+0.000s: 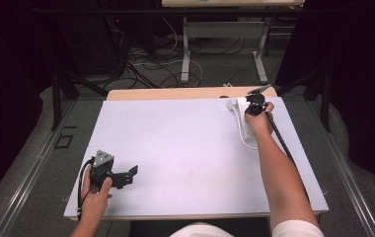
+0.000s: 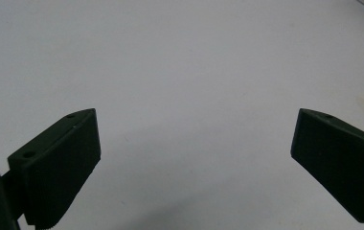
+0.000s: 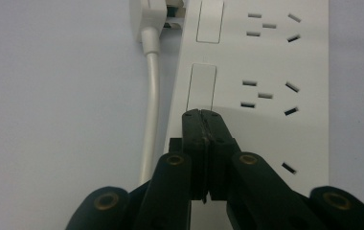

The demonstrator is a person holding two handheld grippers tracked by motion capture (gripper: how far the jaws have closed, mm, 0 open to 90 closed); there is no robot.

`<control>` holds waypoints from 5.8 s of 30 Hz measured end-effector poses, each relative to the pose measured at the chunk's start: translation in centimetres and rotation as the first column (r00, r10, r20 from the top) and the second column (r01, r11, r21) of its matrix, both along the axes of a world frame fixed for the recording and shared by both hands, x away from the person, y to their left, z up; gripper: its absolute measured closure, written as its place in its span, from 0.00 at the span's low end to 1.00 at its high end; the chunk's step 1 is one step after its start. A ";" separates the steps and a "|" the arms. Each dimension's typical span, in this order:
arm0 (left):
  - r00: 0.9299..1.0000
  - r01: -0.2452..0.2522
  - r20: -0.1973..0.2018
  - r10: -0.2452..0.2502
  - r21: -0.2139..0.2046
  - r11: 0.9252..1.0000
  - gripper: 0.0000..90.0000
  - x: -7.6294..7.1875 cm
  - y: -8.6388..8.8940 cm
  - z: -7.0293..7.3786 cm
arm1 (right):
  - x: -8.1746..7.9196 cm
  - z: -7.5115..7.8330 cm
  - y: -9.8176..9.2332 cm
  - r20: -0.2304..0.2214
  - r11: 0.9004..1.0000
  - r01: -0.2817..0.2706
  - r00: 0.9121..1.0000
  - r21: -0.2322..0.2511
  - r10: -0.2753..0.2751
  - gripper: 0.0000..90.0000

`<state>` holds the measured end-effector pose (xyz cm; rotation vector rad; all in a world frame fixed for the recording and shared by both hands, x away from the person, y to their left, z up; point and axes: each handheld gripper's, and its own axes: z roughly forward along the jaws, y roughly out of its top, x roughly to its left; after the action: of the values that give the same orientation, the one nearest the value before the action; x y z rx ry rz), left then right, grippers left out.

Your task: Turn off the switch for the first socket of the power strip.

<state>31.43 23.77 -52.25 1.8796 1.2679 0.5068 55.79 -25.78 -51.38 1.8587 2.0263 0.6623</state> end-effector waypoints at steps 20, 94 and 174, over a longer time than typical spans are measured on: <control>1.000 -0.012 0.004 0.012 -0.006 1.000 0.03 0.2 -0.1 -0.1 | -0.4 1.4 0.1 0.034 0.999 -0.029 0.999 0.017 0.028 0.94; 1.000 -0.001 -0.001 0.001 -0.010 1.000 0.03 0.0 -0.3 0.0 | -9.9 6.9 4.5 0.086 0.944 -0.328 0.940 -0.037 0.330 0.04; 1.000 0.018 -0.011 -0.018 -0.007 1.000 0.03 0.0 -0.7 -0.2 | -23.7 -3.4 -2.6 0.335 0.962 -0.267 0.913 0.053 0.234 0.00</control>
<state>31.47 23.08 -52.44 1.8892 1.2573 0.4823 32.13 -28.35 -54.79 1.4272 2.0521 1.0797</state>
